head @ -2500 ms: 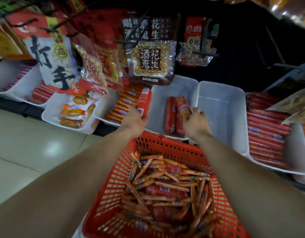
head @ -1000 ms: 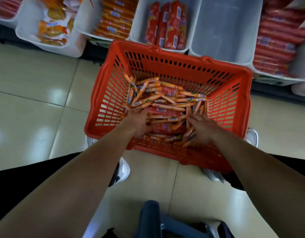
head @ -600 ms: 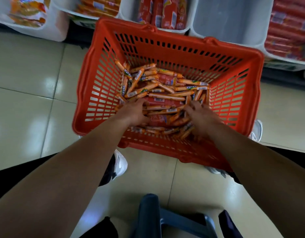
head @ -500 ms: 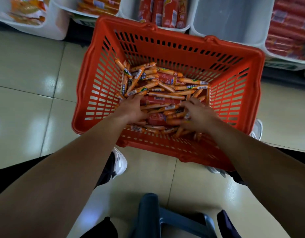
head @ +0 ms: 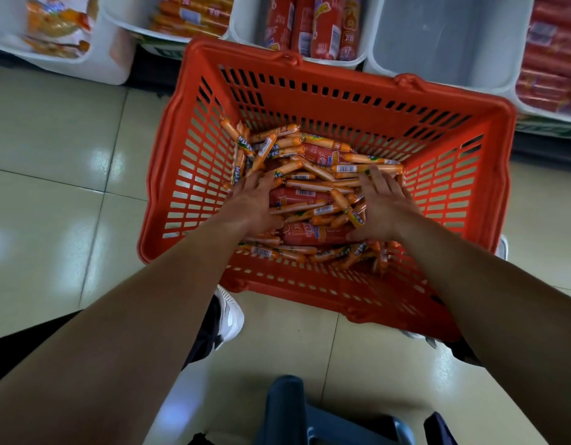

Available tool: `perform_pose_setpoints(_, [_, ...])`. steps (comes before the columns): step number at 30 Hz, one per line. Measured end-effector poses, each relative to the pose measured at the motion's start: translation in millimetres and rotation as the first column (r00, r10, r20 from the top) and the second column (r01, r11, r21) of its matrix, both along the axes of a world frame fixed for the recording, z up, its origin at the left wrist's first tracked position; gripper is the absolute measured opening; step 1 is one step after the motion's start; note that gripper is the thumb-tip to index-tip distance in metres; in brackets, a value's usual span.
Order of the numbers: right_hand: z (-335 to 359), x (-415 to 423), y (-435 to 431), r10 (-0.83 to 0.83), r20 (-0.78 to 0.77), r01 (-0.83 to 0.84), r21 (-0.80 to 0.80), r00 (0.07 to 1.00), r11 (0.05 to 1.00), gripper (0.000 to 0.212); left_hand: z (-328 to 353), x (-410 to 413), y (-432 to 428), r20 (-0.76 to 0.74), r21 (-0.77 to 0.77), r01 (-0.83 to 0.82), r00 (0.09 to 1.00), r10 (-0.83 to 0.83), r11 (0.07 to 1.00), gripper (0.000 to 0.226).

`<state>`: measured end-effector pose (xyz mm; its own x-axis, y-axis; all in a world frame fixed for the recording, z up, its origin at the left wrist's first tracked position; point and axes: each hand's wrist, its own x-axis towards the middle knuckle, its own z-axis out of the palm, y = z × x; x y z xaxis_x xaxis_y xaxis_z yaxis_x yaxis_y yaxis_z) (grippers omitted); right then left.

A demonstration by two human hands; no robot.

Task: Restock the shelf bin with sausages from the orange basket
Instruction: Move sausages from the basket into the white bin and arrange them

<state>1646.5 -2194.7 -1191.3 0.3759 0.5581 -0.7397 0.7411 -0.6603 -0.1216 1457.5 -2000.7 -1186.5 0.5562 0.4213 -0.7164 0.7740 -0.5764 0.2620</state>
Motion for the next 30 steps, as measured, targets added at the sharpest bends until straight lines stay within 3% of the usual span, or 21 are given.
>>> perform_pose_setpoints(9, [-9.9,26.4,26.2,0.013,0.010,-0.013,-0.012,1.000,1.000,0.155,-18.2,4.9,9.6,-0.045,0.174,0.067,0.997,-0.060,0.982,0.104])
perform_pose_setpoints(16, [-8.8,22.3,33.7,0.209,0.062,-0.203,-0.093,0.976,0.975,0.153,-16.5,8.6,18.7,-0.096,0.172,0.132,0.988,-0.117,0.976,0.057])
perform_pose_setpoints(19, [-12.6,15.5,27.7,0.185,0.063,-0.181,-0.062,0.981,0.981,0.145,-21.4,6.4,13.5,-0.115,0.164,0.161,0.983,-0.143,0.973,0.048])
perform_pose_setpoints(24, [-5.9,10.1,19.0,0.074,0.036,-0.073,-0.019,0.997,0.997,0.126,-21.1,4.8,14.4,-0.101,0.070,0.106,0.990,-0.099,0.992,0.059])
perform_pose_setpoints(30, [6.8,7.8,23.3,0.031,-0.031,-0.032,-0.007,0.999,0.999,0.120,-5.7,3.4,13.0,-0.147,0.090,0.240,0.963,-0.226,0.967,0.045])
